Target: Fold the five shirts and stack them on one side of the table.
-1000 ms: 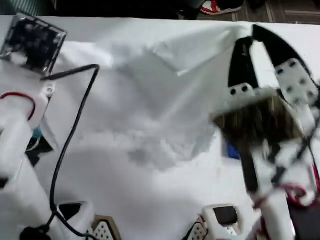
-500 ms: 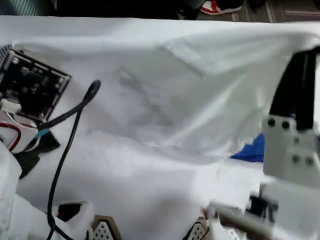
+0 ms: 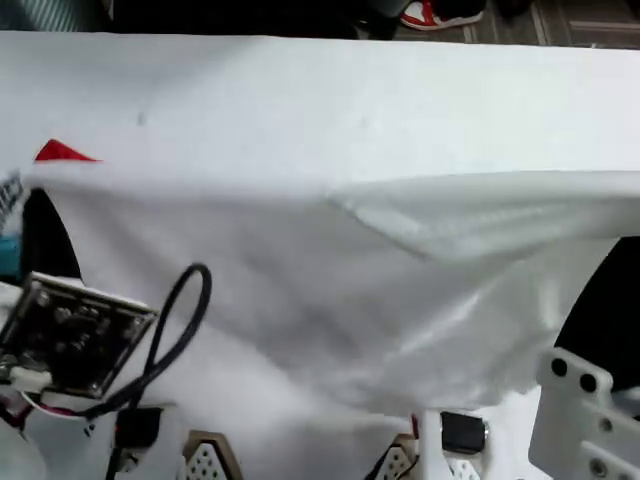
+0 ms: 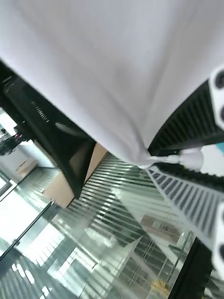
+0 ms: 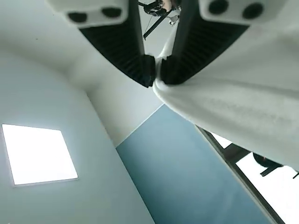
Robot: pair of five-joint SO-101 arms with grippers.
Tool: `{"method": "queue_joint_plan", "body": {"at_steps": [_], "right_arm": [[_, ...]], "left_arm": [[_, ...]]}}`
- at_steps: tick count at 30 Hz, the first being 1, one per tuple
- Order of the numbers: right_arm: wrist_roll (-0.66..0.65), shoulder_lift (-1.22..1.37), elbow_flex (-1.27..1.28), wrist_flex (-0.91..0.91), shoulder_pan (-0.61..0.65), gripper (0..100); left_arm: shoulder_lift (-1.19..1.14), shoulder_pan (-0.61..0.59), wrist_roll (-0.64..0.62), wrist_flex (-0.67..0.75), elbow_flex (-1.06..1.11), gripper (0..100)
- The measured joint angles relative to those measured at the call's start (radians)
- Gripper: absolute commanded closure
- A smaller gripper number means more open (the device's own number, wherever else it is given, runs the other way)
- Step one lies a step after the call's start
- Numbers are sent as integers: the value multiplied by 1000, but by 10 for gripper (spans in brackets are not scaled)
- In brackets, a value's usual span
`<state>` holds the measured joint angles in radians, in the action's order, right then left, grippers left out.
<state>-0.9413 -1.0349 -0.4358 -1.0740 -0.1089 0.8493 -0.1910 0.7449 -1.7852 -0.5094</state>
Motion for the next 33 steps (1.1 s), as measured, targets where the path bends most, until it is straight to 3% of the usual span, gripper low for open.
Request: {"method": "queue_joint_plan", "body": {"at_steps": [5, 11, 18, 25, 33], "right_arm": [[0, -2, 100, -89, 0, 979], [0, 3, 425, -91, 37, 979], [0, 35, 864, 180, 138, 979], [0, 215, 1071, 638, 187, 979], [-2, 594, 950, 959, 198, 979]], "left_arm": [[110, 0, 0, 25, 310, 978], [150, 0, 3, 198, 707, 978], [52, 0, 86, 548, 1068, 978], [-256, 0, 87, 875, 1068, 979], [-747, 0, 87, 936, 689, 978]]}}
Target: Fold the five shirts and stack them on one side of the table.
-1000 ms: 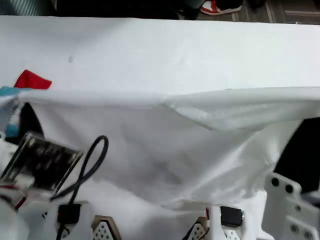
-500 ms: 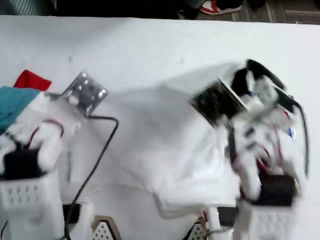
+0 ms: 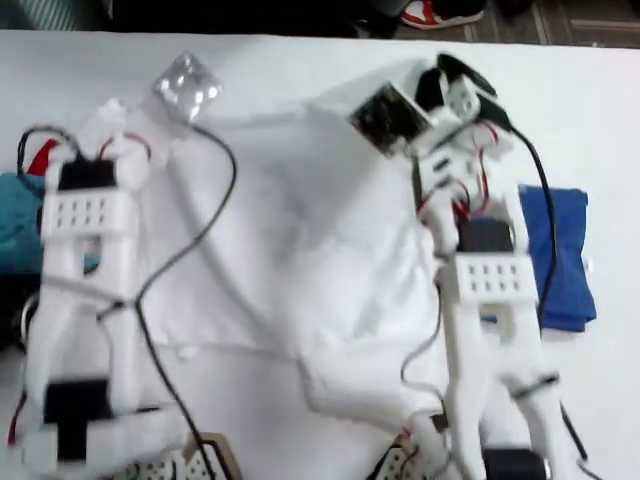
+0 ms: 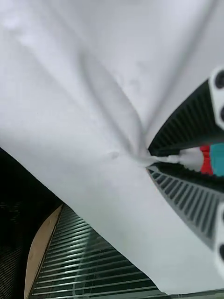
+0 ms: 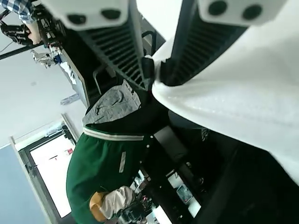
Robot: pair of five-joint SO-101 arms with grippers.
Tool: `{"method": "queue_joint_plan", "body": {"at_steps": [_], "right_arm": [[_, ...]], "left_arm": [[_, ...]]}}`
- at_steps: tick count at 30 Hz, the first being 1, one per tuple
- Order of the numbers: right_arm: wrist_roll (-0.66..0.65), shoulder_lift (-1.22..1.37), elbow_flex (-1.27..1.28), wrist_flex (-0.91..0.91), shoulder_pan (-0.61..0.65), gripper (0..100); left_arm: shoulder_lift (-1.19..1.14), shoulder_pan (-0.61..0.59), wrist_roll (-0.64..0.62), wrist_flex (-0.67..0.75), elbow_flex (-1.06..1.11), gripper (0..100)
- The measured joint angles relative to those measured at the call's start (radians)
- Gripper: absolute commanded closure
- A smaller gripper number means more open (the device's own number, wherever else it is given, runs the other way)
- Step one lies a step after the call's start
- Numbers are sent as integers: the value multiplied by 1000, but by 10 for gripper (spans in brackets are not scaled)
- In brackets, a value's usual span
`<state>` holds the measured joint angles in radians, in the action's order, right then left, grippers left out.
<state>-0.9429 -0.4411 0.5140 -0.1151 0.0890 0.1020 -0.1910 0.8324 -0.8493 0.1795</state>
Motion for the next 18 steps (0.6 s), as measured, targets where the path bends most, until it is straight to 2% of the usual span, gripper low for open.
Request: {"method": "queue_joint_plan", "body": {"at_steps": [3, 6, 10, 15, 18], "right_arm": [[0, 150, -133, 21, 2, 979], [0, 273, -258, 21, 2, 979], [0, 348, -334, 11, 2, 979], [0, 353, -348, -110, 6, 979], [0, 353, -348, -207, 5, 979]], "left_arm": [[-178, 0, 0, -5, -178, 978], [-328, 0, 0, -66, -353, 978], [-474, 0, 0, -209, -554, 977], [-582, 0, 0, -411, -721, 971], [-612, 0, 0, -531, -772, 886]]}}
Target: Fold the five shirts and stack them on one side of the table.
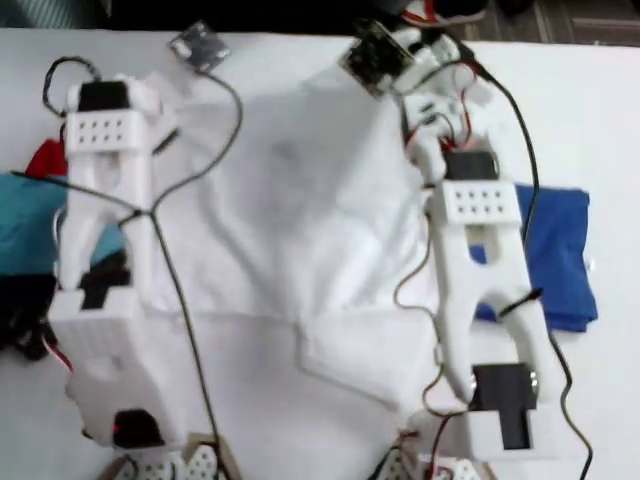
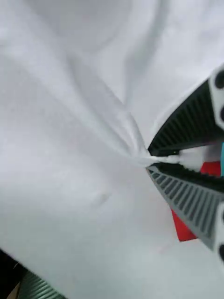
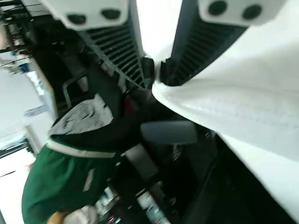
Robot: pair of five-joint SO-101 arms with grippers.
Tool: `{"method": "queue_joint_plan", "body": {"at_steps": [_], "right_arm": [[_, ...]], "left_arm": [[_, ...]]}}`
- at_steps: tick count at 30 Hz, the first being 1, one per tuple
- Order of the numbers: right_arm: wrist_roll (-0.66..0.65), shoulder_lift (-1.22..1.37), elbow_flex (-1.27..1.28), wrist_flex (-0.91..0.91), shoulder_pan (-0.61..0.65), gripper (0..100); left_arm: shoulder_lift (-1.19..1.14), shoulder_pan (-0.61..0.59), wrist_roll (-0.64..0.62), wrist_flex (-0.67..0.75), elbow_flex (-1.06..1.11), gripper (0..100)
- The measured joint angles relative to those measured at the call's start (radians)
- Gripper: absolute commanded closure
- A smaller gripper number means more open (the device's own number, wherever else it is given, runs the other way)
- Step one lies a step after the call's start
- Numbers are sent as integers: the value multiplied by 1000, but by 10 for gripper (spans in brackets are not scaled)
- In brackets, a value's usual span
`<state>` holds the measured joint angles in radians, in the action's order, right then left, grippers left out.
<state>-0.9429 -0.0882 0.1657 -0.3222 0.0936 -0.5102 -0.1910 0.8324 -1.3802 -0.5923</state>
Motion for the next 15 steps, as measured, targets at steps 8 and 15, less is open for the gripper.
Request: {"method": "queue_joint_plan", "body": {"at_steps": [8, 15], "right_arm": [[0, -127, 0, -431, 2, 979], [0, -207, 0, -853, 2, 979]], "left_arm": [[-49, 6, 40, -244, -18, 937], [-123, 12, 112, -385, -20, 978]]}}
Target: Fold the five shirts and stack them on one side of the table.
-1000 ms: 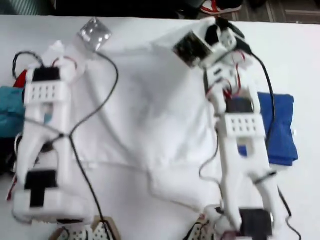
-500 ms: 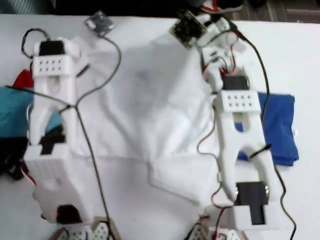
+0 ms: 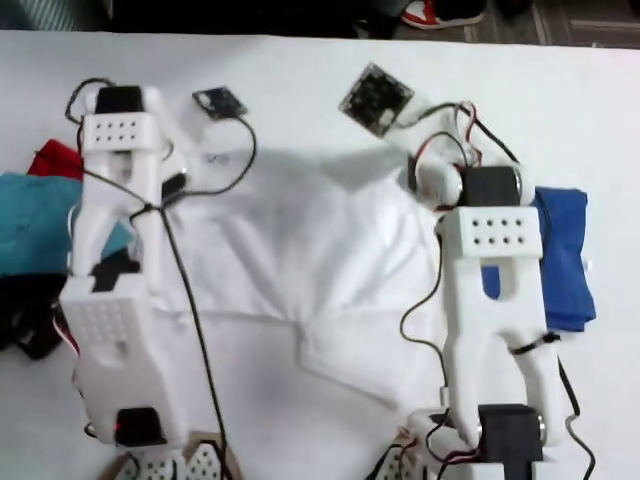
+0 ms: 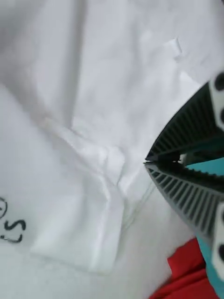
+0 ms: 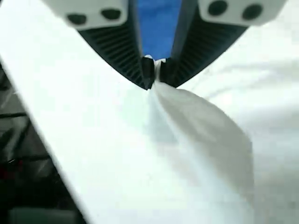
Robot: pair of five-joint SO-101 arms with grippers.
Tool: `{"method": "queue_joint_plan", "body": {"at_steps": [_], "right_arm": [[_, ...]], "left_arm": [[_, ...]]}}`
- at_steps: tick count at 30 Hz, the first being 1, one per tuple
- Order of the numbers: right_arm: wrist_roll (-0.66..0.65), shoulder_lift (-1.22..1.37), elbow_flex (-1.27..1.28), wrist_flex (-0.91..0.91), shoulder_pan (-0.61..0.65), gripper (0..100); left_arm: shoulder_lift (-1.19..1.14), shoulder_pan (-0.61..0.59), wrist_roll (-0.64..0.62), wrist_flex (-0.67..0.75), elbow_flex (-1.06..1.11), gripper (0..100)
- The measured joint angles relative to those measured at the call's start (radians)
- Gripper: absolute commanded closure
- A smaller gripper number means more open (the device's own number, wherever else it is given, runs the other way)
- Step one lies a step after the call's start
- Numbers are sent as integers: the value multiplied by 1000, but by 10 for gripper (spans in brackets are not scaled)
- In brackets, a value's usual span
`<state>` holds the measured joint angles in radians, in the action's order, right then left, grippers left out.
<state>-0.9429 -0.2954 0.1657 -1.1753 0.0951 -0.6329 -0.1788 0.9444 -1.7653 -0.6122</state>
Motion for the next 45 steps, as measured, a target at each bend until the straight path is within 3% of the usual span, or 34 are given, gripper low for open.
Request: {"method": "queue_joint_plan", "body": {"at_steps": [7, 12, 20, 45], "right_arm": [[0, -3, 0, -219, 0, 979], [0, -5, 8, -166, 0, 979], [0, -5, 38, -81, 0, 979], [0, -5, 38, -41, 0, 979]], "left_arm": [[-69, -15, -20, -12, 0, 955], [-71, -15, -61, -11, 0, 854], [-129, -6, -127, 120, -9, 854], [-338, 14, -137, 115, -230, 898]]}}
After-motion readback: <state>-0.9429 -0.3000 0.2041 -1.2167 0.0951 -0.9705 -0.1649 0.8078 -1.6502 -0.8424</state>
